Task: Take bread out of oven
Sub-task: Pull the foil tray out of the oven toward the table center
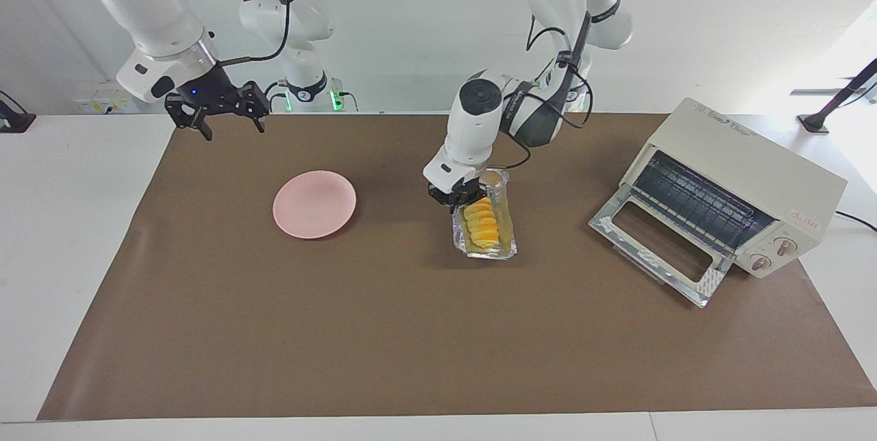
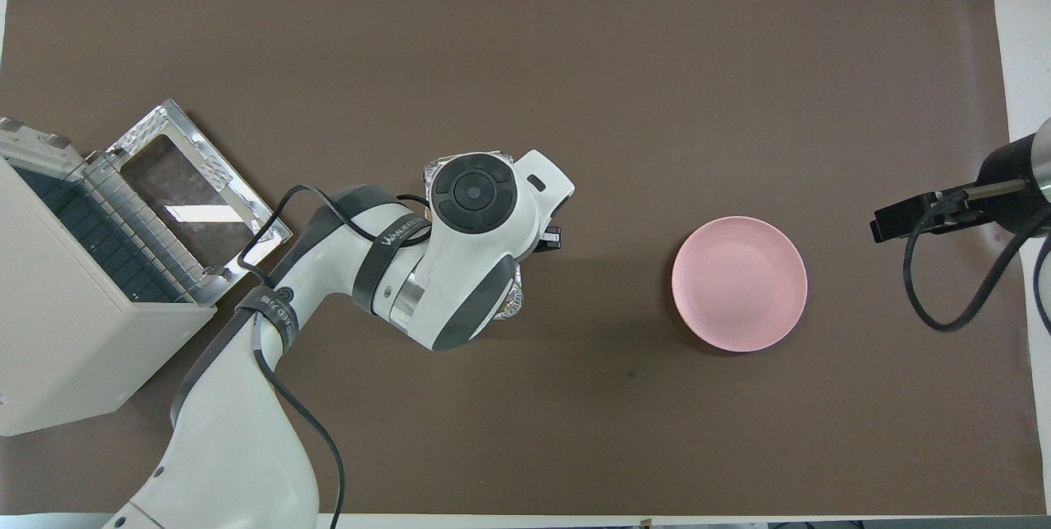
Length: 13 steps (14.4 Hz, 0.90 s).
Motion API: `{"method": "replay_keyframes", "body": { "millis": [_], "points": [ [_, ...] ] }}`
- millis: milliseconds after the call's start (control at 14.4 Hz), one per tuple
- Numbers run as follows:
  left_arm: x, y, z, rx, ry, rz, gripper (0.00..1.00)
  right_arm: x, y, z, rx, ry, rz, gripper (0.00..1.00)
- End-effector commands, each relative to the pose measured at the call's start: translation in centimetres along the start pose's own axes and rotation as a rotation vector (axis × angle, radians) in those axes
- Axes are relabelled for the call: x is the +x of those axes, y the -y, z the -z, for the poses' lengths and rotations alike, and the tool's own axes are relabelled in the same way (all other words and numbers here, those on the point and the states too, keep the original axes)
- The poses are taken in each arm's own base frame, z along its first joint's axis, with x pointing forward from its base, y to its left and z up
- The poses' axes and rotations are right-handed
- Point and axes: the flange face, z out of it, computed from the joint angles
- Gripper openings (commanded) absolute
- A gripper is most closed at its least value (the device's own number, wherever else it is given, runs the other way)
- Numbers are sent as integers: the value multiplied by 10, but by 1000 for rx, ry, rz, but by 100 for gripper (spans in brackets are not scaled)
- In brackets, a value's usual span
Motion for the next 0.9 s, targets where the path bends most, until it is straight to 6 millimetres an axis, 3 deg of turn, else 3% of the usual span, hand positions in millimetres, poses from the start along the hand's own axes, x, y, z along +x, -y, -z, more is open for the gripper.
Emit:
{"method": "replay_keyframes", "body": {
  "millis": [0,139,208,347,554,624,693,832],
  "points": [
    [4,8,-13,-3,9,44,22,-6,4,-2,11,0,-19,100],
    [7,9,-8,-5,6,92,79,-5,3,-3,11,1,-21,100],
    [11,9,-3,-11,-1,98,100,-5,3,-4,11,1,-21,100],
    [16,18,11,-11,-5,114,100,-7,5,-4,9,-1,-27,100],
    [31,66,71,-16,-15,185,100,-5,12,-11,6,-5,-64,100],
    [34,81,85,-12,-13,208,100,-2,31,-20,2,-9,-46,100],
    [45,123,110,-5,-7,266,100,0,49,-30,-1,-16,-67,100],
    [53,185,140,9,10,353,100,16,95,-54,0,-29,-111,100]
  ]
}}
